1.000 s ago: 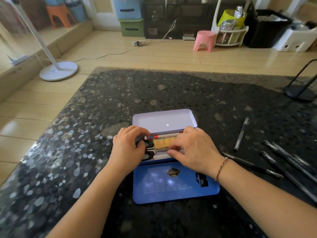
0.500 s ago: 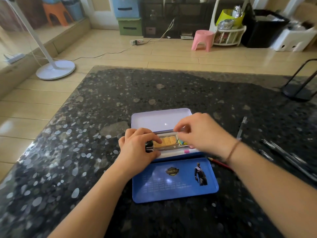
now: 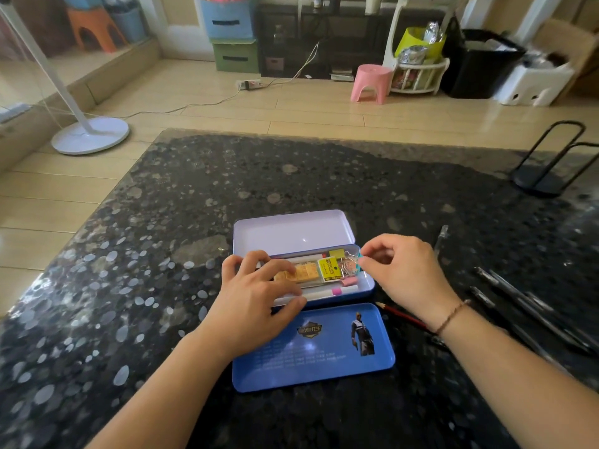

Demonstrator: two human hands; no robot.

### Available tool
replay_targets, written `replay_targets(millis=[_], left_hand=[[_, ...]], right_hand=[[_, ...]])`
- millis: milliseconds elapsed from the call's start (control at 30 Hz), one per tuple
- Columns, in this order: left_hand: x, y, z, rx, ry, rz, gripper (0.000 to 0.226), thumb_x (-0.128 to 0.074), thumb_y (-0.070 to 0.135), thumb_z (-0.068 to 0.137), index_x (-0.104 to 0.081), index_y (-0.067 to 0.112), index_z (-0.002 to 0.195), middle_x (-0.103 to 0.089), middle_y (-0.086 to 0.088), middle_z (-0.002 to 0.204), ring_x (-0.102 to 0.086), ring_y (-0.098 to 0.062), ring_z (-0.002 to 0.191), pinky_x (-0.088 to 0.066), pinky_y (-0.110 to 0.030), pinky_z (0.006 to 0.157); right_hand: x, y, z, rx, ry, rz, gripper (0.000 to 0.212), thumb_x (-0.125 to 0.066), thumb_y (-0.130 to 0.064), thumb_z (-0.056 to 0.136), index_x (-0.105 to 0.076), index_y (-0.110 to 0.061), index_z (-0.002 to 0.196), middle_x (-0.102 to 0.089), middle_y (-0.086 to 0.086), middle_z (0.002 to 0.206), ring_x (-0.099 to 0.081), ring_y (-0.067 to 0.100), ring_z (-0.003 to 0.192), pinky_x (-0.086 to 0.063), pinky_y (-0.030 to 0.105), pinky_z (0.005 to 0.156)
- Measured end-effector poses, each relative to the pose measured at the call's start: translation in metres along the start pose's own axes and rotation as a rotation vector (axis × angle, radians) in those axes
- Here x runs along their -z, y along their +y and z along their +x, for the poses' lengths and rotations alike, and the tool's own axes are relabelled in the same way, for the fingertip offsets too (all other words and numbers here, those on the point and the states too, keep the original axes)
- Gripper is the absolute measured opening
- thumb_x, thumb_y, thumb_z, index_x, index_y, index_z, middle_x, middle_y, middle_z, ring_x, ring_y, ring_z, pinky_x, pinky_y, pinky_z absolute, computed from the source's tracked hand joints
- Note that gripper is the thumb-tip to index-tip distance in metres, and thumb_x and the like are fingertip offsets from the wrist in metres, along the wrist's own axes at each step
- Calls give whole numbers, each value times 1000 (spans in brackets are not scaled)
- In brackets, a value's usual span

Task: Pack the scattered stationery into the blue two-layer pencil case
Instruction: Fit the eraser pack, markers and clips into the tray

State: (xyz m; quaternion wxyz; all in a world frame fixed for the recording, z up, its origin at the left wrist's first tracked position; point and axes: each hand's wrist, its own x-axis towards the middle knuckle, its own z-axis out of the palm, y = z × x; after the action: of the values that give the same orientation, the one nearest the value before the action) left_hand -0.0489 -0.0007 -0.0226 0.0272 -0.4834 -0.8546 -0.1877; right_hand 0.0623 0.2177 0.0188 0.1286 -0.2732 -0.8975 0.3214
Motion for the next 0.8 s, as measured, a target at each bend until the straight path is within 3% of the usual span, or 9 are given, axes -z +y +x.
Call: replay_targets(millis=[67,200,333,467,667,800], left_hand=[[-1,0,0,-2,5,-8,37,-37,60,89,-69,42,94,-56,21,121,-40,-16,118,-23,-44,97],[-5,-2,0,3,22,-18,36,-39,60,89,-69,41,94,-56,21,121,-42,-16,117,-25,-45,99],[-5,-3,0,0,41,-40,34,-41,58,90,-69,40,95,-56,22,120,-44,-13,115,-25,-43,99],[-5,-5,0,6,86,-82,27,-45,54,90,-67,39,96,-58,22,115,-47,-9,111,-28,-44,99],[-4,-5,0,-3,104,-100,26,-48,53,90,-67,39,101,-58,21,115,-47,-8,112,-27,-41,101],[-3,-5,-2,-3,89,-63,32,-50,58,86,-65,37,106,-58,19,119,-48,-12,114,-30,-47,102]], right_hand=[[-8,1,-6,30,31,-23,2,-72,-32,82,-71,-30,82,-69,-14,80,-63,2,77,-52,23,64],[-19,9,-7,105,100,-135,5,-72,-34,82,-70,-28,81,-59,-11,92,-49,7,89,-37,16,60],[-18,13,-4,100,134,-230,7,-68,-34,84,-68,-28,86,-56,-9,98,-50,8,92,-41,18,57],[-19,13,-3,164,52,-343,12,-63,-41,86,-67,-31,91,-55,-10,97,-47,7,91,-34,15,53],[-25,15,5,187,56,-278,15,-59,-40,90,-68,-29,96,-56,-10,101,-48,6,92,-37,14,58],[-24,17,6,237,-5,-386,22,-52,-42,93,-67,-31,104,-53,-12,111,-44,7,100,-40,17,62]])
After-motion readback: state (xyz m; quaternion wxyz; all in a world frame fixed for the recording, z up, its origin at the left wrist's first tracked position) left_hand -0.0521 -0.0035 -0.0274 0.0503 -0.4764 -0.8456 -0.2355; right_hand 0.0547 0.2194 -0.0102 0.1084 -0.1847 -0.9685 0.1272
